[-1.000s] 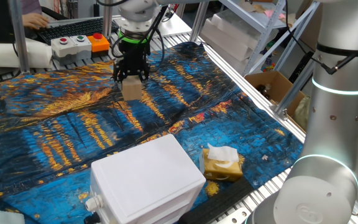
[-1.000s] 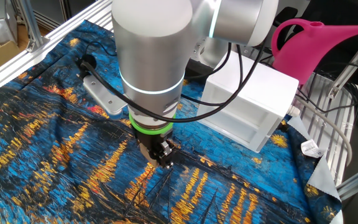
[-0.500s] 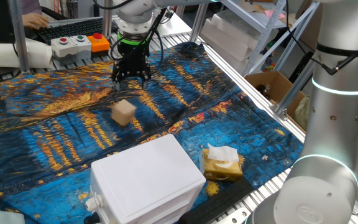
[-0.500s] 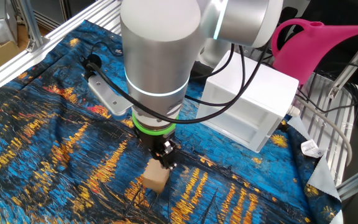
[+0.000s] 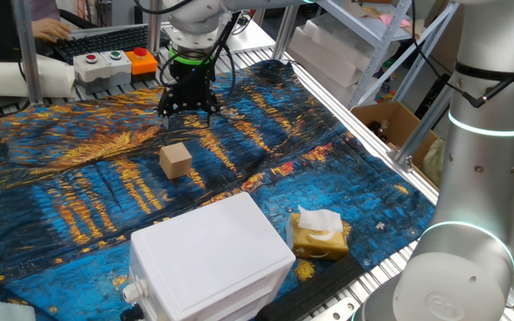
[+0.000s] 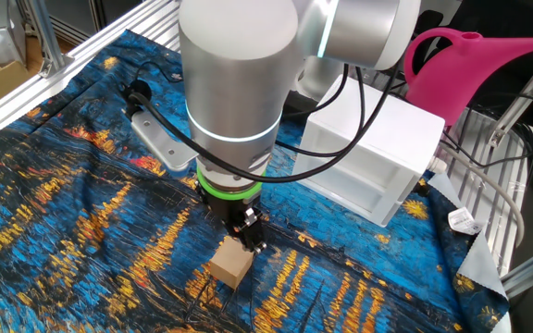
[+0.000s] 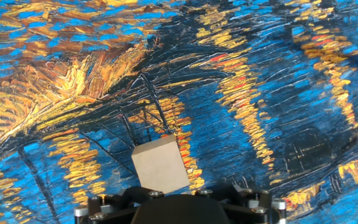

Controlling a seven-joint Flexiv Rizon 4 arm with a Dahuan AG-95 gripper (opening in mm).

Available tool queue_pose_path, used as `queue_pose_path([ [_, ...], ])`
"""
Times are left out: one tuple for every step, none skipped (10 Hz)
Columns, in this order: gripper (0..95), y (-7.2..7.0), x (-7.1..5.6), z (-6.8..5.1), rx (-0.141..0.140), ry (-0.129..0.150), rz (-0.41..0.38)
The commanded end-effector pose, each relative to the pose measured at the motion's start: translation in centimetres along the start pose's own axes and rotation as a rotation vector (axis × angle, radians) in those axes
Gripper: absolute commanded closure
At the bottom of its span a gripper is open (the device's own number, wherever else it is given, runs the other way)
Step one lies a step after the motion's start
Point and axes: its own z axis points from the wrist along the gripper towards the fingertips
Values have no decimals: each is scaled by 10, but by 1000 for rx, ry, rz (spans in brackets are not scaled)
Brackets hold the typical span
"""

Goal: Pick up the small block on the left and move it to the right

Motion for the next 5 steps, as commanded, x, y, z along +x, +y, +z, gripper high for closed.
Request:
queue_pose_path([
  [190, 0, 0, 0, -8, 3, -2],
  [190, 0, 0, 0, -9, 3, -1],
  [190, 0, 0, 0, -9, 2, 0],
  [190, 0, 0, 0, -9, 2, 7],
  [190, 0, 0, 0, -10, 2, 16],
])
